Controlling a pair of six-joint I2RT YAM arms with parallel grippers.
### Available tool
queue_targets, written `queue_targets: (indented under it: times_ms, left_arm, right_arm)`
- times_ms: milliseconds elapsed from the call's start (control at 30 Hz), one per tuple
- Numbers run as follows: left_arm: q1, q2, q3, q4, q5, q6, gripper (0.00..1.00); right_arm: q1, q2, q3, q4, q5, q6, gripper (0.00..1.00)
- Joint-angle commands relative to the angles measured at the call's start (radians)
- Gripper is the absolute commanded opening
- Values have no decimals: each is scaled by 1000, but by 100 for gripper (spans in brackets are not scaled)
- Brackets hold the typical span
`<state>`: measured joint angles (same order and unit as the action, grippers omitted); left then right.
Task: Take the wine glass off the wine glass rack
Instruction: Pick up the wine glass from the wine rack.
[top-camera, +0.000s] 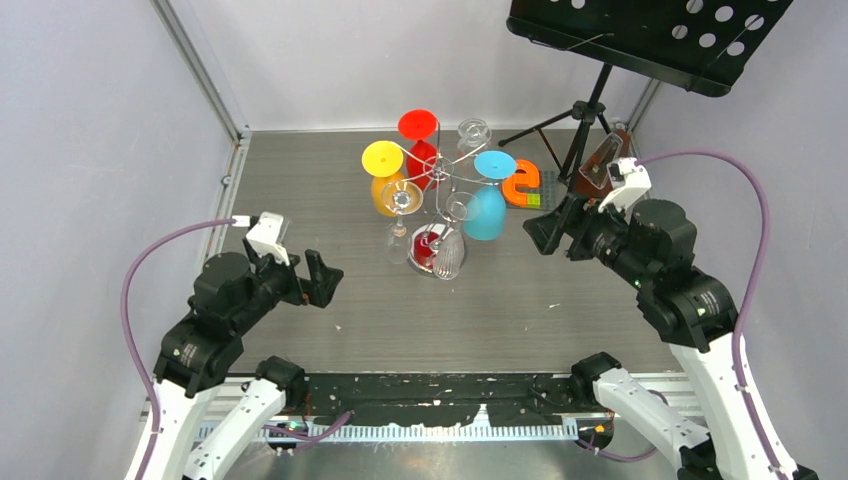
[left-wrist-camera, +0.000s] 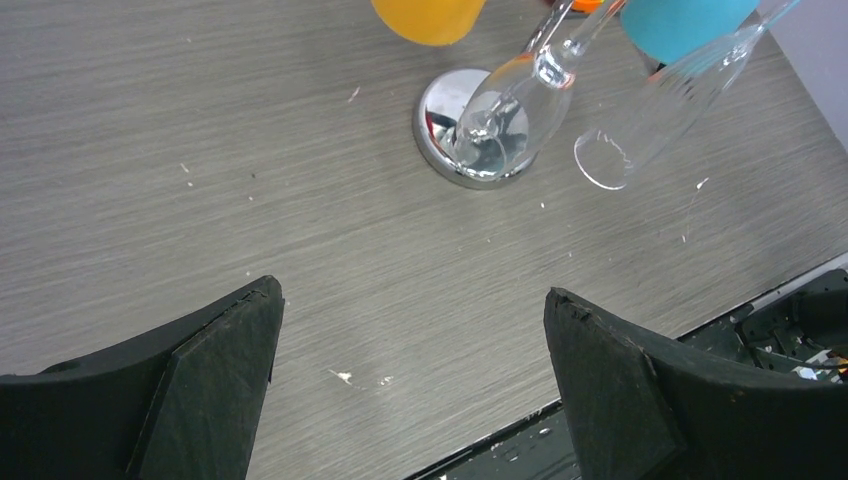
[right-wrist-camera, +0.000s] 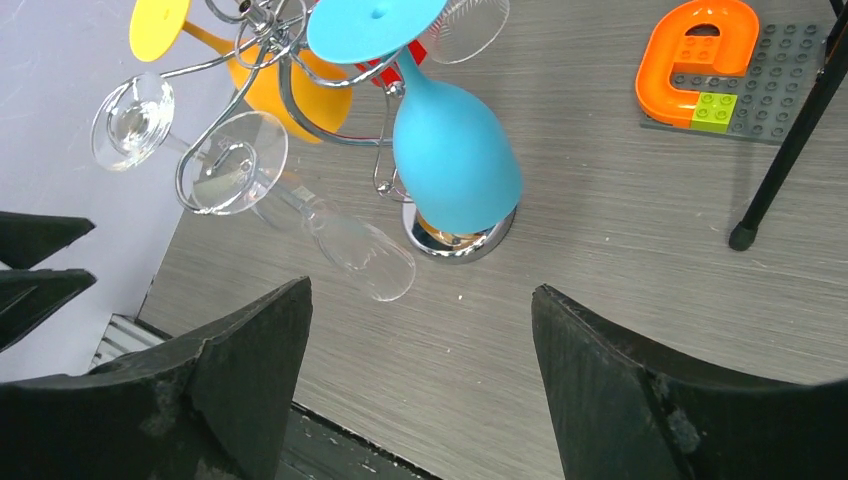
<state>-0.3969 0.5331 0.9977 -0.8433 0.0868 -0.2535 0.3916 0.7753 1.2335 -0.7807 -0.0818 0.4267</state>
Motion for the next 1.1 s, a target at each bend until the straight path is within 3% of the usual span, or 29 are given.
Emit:
queue_targets:
  times_ms: [0, 267, 567, 1067]
  left_arm:
    - [6, -31, -82, 116, 67, -55, 99]
    - [5, 71, 21, 26, 61, 5, 100]
    - [5, 12, 7, 32, 13, 11, 100]
    - [5, 4, 57, 20, 42, 16, 100]
  right_arm:
    - [3, -2, -3, 12, -32, -50, 87]
    - [3, 76, 37, 11, -52, -41, 87]
    - [3, 73, 23, 29, -63, 2, 87]
    - [3, 78, 123, 55, -100, 207, 84]
